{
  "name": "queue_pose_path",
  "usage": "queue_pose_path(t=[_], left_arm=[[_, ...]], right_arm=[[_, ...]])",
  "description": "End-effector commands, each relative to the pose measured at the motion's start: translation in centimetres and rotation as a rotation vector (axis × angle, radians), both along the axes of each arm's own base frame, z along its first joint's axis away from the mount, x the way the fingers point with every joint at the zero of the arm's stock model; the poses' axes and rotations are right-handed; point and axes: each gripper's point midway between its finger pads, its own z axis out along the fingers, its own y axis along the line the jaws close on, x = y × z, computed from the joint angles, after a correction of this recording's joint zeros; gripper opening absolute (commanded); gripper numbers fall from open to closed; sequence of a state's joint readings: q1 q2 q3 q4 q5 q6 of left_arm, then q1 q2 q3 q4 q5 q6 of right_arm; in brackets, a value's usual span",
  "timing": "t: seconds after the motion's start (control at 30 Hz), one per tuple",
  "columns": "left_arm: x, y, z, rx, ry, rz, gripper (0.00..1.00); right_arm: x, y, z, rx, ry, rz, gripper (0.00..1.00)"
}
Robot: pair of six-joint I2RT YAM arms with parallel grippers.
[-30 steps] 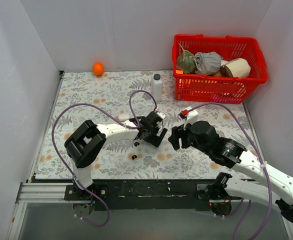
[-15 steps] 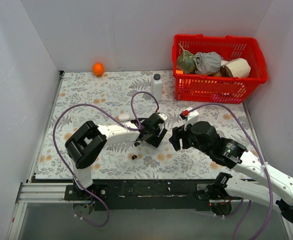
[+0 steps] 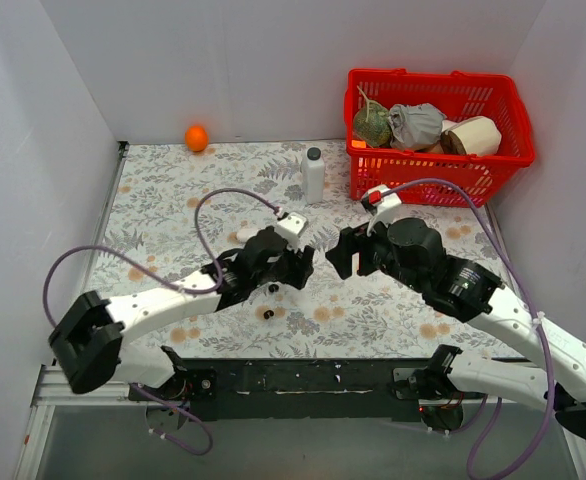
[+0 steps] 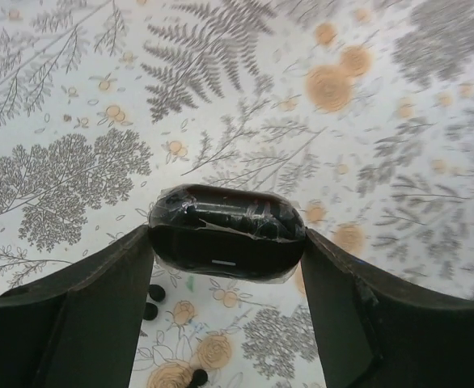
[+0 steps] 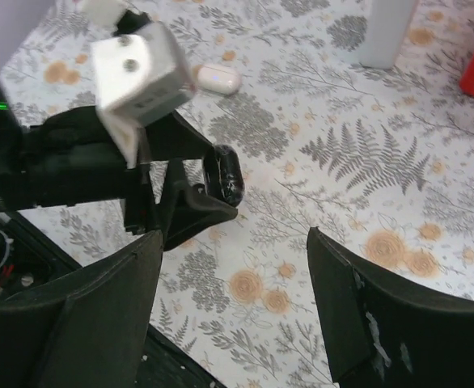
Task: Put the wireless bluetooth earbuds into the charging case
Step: Pick up the charging case at the center of the board, then open the charging case.
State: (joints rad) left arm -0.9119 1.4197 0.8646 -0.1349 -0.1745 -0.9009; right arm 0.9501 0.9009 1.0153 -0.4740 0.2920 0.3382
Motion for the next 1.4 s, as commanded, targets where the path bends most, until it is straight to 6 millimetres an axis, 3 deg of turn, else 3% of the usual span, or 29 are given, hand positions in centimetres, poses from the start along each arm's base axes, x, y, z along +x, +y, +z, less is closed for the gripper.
queue_pose_path(t=[0.0,0.03,0.07,0.1,0.13,0.2,0.33,0.53,0.8,1.03,1.37], left_arm=[[-2.8,-0.8,8.8,-0.346,-0.243,-0.17,0.0],[-3.6,0.0,8.0,-0.387,-0.3,-0.193,0.0],[-5.1,0.2,8.2,-0.437,-0.333,-0.257,0.0],[-6.1,1.1,10.2,-0.498,-0.421,-0.28,0.0],[-6.8,1.9,9.5,-0.519,-0.457,-0.293,0.0],[-7.7,2.8,10.6,-0.538,-0.527,-0.319,0.0],[-8.6,3.8,10.2,-0.51,-0.577,-0.358,0.0],[-8.0,4.8,10.4,-0.424,-0.628,-0.338,0.0],[-7.5,5.1,9.9,-0.349,-0.627,-0.337,0.0],[-7.6,5.4,10.1,-0.351,-0.642,-0.333,0.0],[-7.8,5.5,10.6,-0.357,-0.665,-0.343,0.0]], right_arm=[[-1.3,3.2,3.0,0.115,-0.025,0.167,0.8],[-1.4,3.8,2.6,0.103,-0.008,0.186,0.79],[-1.4,4.0,2.4,0.088,-0.001,0.203,0.8],[-1.8,4.5,2.8,0.088,0.008,0.237,0.8],[-1.8,4.9,1.7,0.05,0.037,0.257,0.79],[-2.7,5.8,1.3,0.037,0.063,0.335,0.8],[-3.4,7.2,-0.1,-0.004,0.13,0.407,0.79],[-4.1,8.9,-1.3,-0.06,0.167,0.452,0.79],[-3.3,10.4,0.0,0.003,0.13,0.445,0.79],[-2.8,12.0,-2.5,-0.038,0.183,0.46,0.77],[-2.2,12.6,-3.8,-0.057,0.21,0.439,0.74]])
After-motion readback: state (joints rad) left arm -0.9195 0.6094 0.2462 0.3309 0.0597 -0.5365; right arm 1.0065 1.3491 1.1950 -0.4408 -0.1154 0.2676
